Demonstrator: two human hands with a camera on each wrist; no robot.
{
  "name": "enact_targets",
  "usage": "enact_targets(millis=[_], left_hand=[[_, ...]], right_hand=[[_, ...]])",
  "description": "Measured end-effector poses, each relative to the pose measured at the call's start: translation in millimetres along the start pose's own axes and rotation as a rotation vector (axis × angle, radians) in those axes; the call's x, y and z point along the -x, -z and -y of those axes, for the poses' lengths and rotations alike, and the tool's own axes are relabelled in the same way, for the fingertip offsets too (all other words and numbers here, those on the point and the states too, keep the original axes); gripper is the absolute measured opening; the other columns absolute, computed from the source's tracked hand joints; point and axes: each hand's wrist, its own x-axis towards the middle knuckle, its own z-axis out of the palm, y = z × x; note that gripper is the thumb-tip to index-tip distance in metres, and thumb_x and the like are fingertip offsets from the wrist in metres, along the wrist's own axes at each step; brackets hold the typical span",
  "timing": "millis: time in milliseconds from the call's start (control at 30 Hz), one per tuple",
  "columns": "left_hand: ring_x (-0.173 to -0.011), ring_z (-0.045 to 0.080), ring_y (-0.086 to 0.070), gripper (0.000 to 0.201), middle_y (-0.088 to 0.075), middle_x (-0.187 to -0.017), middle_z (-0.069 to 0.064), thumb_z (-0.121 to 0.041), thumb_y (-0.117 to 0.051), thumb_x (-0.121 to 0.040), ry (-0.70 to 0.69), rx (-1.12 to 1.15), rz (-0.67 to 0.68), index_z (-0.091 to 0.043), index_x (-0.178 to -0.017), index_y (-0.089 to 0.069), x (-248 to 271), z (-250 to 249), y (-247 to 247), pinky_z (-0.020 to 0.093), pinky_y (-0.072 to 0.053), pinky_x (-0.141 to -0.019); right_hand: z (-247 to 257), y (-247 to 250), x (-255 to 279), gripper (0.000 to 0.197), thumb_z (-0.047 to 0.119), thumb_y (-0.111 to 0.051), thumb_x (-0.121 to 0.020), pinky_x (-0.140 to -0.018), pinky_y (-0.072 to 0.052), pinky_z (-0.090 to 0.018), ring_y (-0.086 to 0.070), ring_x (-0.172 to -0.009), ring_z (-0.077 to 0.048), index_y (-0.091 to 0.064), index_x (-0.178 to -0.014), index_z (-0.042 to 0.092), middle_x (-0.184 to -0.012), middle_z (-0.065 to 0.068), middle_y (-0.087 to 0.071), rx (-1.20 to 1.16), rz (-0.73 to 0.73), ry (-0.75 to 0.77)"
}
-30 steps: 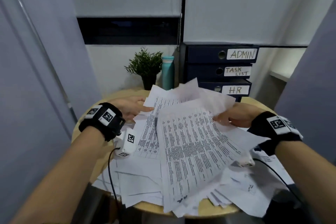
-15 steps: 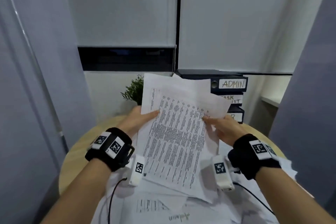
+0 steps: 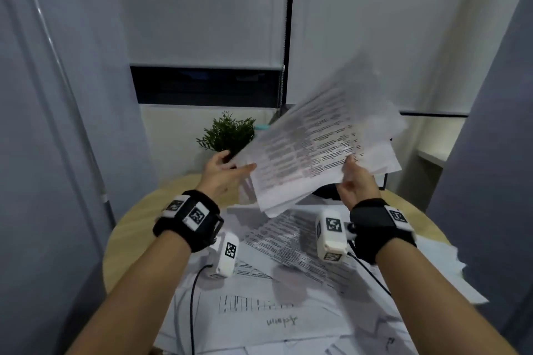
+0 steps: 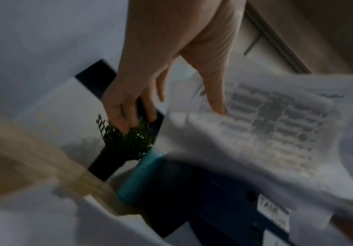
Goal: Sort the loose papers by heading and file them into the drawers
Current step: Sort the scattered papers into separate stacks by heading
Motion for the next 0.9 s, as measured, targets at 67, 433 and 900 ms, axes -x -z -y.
enact_targets(millis=[67,433,900], left_hand=[[-0.133,0.034,-0.039,0.106,-0.035,-0.148,0.016,-0.035,-0.086,-0.066,0.086,-0.031,-0.010,-0.010,-0.147,-0.022,-1,5,-1,0.051,-0.036,-0.106],[-0.084,0.021,-0.065,0.038,-0.066,-0.098,0.007,-0.022,-0.069,-0.087,-0.093,-0.001,-0.052,-0.001,-0.117,-0.055,-16,-3,-9,0.029,-0.054,-0.065],[-0.091,0.026,-0.072,0.053,-0.073,-0.101,0.014,-0.020,-0.082,-0.066,-0.308,-0.046,0.188,0.003,-0.111,-0.064,-13,-52,16,0.035,-0.059,-0.074]], right_hand=[[5,-4,-6,0.055,0.011,-0.048,-0.098,-0.054,-0.041,-0.022,-0.062,-0.103,-0.032,-0.028,-0.146,-0.005,-0.141,-0.030,-0.043,-0.012,-0.115,-0.013],[2,3,13,0.102,0.025,-0.084,-0.069,-0.100,-0.042,-0.048,-0.042,-0.125,-0.038,-0.020,-0.148,0.018,-0.146,-0.018,-0.031,0.669,-0.483,0.349],[37,-47,19,0.081,0.071,-0.073,-0.051,-0.096,-0.044,-0.054,-0.045,-0.113,-0.016,-0.046,-0.121,0.042,-0.116,0.014,-0.036,1.215,0.289,1.220]])
